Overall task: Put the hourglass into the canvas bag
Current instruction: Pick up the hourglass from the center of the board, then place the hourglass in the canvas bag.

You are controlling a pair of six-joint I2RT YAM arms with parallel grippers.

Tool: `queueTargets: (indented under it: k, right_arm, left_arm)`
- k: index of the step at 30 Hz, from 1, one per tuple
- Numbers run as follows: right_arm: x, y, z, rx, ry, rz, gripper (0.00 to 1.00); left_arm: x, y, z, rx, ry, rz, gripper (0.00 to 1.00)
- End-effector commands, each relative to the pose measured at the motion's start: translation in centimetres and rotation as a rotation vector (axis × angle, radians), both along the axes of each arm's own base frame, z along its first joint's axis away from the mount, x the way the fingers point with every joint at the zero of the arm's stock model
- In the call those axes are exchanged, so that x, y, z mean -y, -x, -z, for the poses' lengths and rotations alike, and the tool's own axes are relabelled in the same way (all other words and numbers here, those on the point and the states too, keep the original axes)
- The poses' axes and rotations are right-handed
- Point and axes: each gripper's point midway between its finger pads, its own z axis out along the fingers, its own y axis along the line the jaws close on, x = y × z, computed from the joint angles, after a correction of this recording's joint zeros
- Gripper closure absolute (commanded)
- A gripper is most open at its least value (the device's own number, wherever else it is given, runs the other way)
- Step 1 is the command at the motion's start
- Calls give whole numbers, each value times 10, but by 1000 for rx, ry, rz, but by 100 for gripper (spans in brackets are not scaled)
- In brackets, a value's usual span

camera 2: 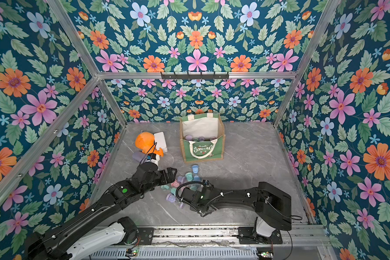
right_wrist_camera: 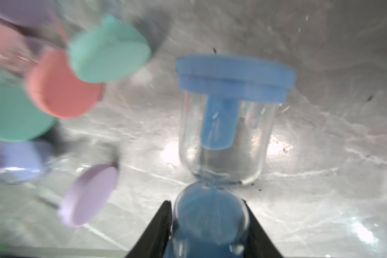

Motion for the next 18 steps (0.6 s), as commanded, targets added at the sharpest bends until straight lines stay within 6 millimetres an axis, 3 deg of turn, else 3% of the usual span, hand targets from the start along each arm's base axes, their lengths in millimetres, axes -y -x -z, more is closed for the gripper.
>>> queueTargets:
  k: [1, 11, 18]
  right_arm:
    - [9, -13, -18, 74, 5, 12, 72]
    - [39, -64, -110, 309, -33, -15, 73]
    - [37, -111, -188, 460, -90, -91, 74]
  left_arm:
    - [3, -1, -9, 22, 4, 17, 0]
    - [10, -20, -51, 125, -20, 27, 0]
    - [23, -40, -88, 217, -25, 34, 0]
